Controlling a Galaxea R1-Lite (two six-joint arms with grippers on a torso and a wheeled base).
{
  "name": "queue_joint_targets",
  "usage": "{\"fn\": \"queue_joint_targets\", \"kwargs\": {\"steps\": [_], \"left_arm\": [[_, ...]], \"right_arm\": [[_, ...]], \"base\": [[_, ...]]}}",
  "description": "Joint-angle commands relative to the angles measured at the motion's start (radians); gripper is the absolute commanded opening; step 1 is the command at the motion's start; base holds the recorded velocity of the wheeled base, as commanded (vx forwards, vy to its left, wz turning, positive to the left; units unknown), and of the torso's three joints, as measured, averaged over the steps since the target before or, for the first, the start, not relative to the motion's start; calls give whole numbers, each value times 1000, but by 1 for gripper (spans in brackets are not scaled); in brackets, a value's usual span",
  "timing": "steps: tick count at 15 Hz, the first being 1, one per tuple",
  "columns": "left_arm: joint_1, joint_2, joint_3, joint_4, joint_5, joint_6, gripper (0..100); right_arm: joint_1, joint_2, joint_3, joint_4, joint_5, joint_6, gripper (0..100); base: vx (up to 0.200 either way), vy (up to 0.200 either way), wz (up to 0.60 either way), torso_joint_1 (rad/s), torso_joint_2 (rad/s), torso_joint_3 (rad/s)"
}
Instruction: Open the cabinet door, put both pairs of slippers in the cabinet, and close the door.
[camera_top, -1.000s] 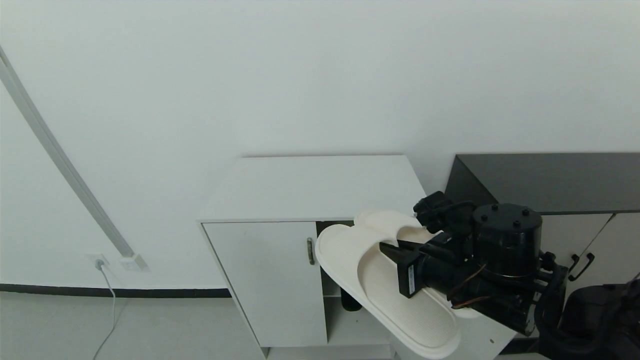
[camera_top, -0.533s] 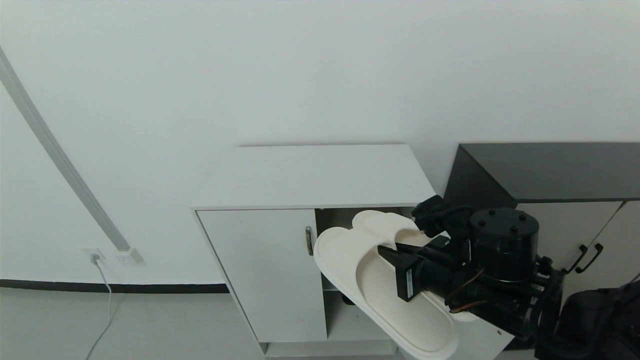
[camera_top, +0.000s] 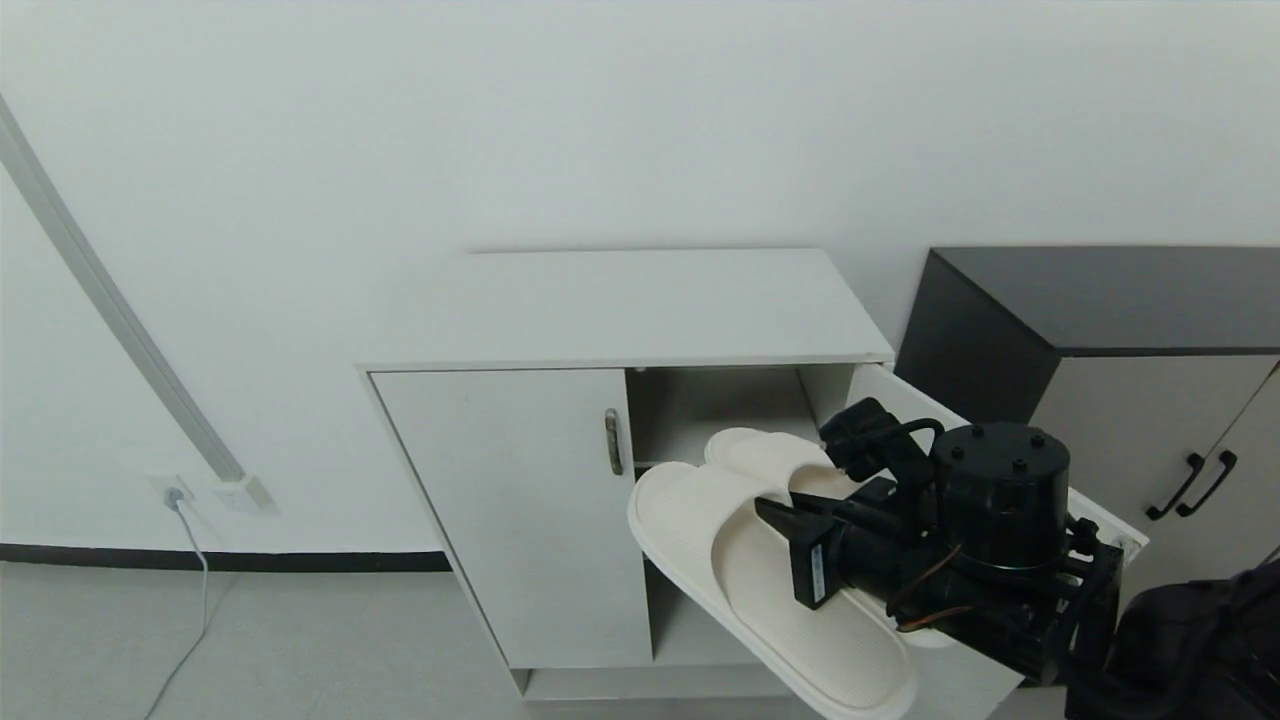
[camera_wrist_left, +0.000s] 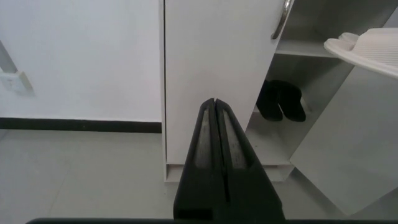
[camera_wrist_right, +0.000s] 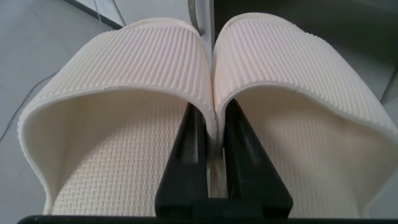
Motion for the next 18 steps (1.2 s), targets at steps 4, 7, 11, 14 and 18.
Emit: {"fn": "queue_joint_targets", "kwargs": {"steps": [4,7,11,14,18], "left_arm": [[-1,0,0,0,0,-1,0],[-1,0,0,0,0,0,0],[-1,0,0,0,0,0,0],[-1,0,0,0,0,0,0],[0,0,0,0,0,0,0]], "right_arm": [[1,8,1,0,0,2,0],[1,22,3,-20,0,0,0],[1,23,9,-29,0,0,0],[1,23,11,-31,0,0,0],[5,25,17,-37,0,-6,0]], "base": [[0,0,0,-207,533,316],[0,0,0,-181,505,317],[0,0,0,-164,492,320],[0,0,0,-141,474,333],[0,0,0,-99,461,349]]}}
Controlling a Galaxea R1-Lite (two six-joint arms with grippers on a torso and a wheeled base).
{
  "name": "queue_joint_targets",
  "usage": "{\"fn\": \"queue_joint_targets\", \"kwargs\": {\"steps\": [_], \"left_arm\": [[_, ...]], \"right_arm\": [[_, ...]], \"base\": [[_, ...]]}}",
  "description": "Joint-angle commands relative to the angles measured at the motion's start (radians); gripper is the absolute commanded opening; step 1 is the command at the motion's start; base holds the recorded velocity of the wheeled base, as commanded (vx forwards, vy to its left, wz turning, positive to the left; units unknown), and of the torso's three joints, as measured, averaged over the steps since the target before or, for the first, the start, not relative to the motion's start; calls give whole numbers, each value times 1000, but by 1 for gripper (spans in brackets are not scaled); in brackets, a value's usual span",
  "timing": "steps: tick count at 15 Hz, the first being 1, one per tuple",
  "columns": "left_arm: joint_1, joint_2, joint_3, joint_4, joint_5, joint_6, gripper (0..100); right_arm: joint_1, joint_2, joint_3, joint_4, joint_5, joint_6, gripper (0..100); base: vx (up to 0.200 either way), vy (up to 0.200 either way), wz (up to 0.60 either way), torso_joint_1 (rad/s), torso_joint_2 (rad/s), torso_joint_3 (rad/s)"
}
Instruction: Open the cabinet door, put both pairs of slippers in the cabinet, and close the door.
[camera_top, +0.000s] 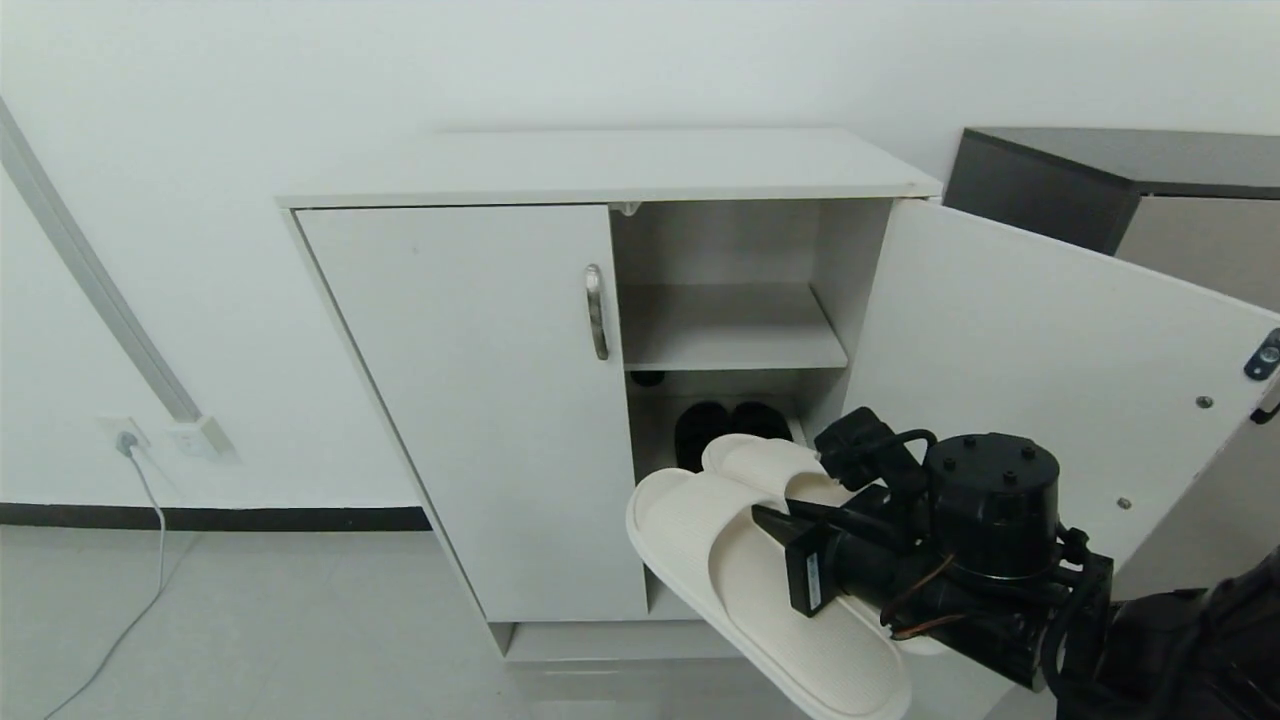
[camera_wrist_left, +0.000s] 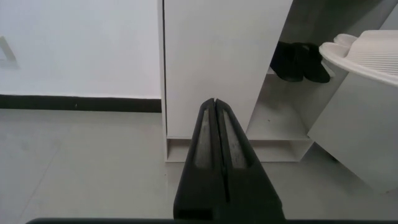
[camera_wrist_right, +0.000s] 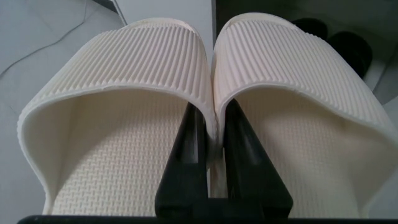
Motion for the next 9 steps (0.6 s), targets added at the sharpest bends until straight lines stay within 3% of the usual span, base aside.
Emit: {"fn": "queue_joint_targets", "kwargs": {"steps": [1,6,9], "left_arm": [[0,1,0,0,0,-1,0],[0,0,0,0,0,9,0],[-1,0,0,0,-3,11,0]], "right_arm": [[1,2,1,-2,0,-8,0],[5,37,-8,-40,3,-16,0],[9,36,18,-55,0,-49,0]], "base": [[0,0,0,-80,447,359],[0,0,0,-32,411,369],[0,0,0,-1,105,90]]}}
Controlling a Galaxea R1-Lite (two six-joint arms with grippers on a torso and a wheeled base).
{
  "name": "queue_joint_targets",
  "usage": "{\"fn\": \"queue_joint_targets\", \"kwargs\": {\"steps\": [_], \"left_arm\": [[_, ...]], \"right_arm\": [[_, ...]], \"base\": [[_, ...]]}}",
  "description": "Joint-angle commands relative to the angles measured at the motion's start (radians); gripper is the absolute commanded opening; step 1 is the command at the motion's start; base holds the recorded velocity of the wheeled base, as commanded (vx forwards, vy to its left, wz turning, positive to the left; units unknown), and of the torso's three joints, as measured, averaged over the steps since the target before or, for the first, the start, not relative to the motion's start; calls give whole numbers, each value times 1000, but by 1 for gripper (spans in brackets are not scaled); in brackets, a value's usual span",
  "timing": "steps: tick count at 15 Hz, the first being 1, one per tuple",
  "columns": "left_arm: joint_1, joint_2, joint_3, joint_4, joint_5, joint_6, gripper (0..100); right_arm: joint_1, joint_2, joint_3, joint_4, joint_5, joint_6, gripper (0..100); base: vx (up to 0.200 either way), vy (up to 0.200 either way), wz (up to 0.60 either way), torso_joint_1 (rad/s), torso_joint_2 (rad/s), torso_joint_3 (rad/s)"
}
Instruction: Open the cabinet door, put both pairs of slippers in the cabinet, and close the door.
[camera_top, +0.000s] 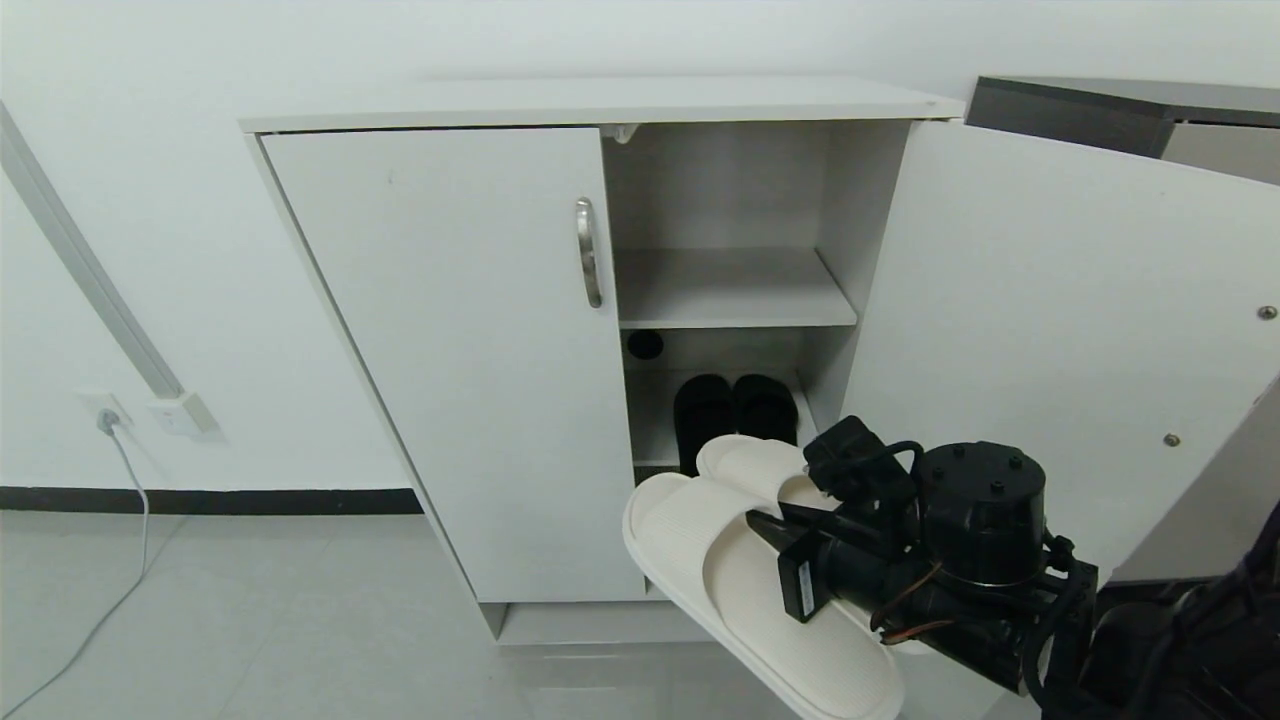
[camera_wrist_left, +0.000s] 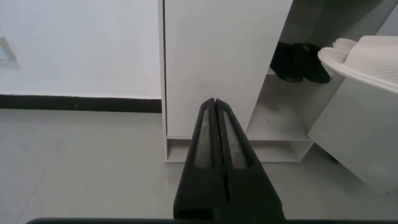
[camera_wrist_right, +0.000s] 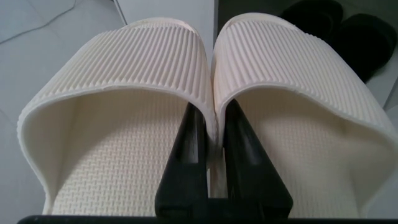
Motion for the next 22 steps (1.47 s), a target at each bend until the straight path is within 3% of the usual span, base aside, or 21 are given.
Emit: {"fn": "queue_joint_targets", "kwargs": {"steps": [1,8,9,10,11,12,14,15,18,20,22], "left_arm": [[0,0,0,0,0,0,0],[0,0,0,0,3,-2,0],[0,0,0,0,3,-2,0],[0,0,0,0,3,-3,0],[0,0,0,0,1,0,0],[-1,0,0,0,3,3,0],[0,0,0,0,1,0,0],[-1,0,0,0,1,0,0],[0,0,0,0,1,0,0],[0,0,0,0,1,0,0],[0,0,0,0,1,0,0]], "right_arm": [[3,2,23,-30,-1,-1,0],[2,46,28,-68,-3,-1,0],[6,57,17,-63,-29,-3,0],[58,86,-23,-57,-191,8,0],[75,92,-43,-57,-216,6,0],[78,94,-94,-23,-227,6,0],[78,83,-270,202,-403,37,0],[78,83,-318,251,-443,60,0],[112,77,-600,576,-624,161,0],[117,83,-719,667,-705,163,0],[127,81,-770,678,-719,148,0]], "base": [[0,0,0,0,0,0],[0,0,0,0,0,0],[0,0,0,0,0,0],[0,0,0,0,0,0],[0,0,0,0,0,0],[0,0,0,0,0,0],[0,0,0,0,0,0],[0,0,0,0,0,0],[0,0,0,0,0,0],[0,0,0,0,0,0],[0,0,0,0,0,0]]}}
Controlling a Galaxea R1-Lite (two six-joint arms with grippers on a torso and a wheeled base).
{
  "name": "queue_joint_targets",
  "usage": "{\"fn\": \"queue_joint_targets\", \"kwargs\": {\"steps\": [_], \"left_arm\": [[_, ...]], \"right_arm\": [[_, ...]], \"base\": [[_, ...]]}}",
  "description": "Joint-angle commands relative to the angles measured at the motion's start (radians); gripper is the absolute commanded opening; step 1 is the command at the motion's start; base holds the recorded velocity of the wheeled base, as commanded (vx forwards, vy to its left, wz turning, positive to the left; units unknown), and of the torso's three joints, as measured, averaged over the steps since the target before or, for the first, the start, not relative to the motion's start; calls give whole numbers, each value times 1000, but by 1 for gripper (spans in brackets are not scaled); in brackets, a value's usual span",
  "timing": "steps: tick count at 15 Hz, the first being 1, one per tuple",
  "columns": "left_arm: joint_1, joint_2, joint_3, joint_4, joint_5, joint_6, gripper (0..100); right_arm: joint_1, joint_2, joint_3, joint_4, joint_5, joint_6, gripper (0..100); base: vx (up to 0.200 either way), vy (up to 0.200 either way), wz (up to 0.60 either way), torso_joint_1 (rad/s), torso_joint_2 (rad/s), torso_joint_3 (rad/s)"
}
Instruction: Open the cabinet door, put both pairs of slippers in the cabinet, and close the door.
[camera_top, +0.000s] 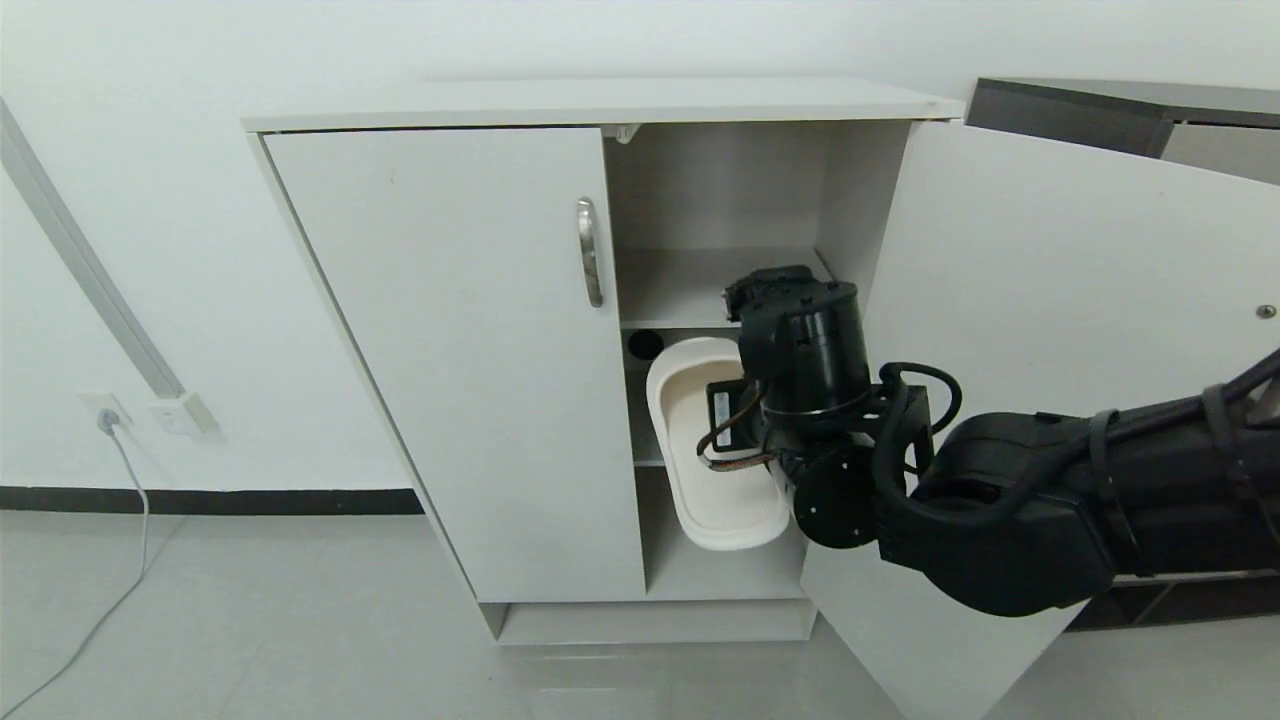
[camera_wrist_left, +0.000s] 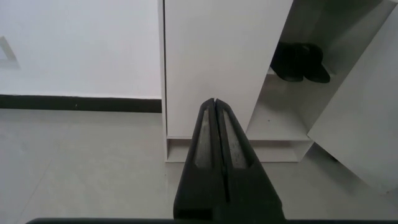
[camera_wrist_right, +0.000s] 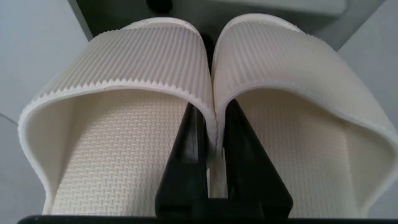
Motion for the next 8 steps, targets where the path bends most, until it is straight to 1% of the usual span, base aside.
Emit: {"fn": "queue_joint_targets", "kwargs": {"steps": [1,3,8], "left_arm": [[0,0,0,0,0,-1,0],[-1,0,0,0,0,-1,0],[0,0,0,0,0,-1,0]], "right_arm": [[10,2,-74,6,-13,-23,0],[7,14,-111,8,-15,-35,0],[-4,35,-117,6,-24,-49,0]], "base": [[0,0,0,0,0,0],[0,0,0,0,0,0],[0,0,0,0,0,0]]}}
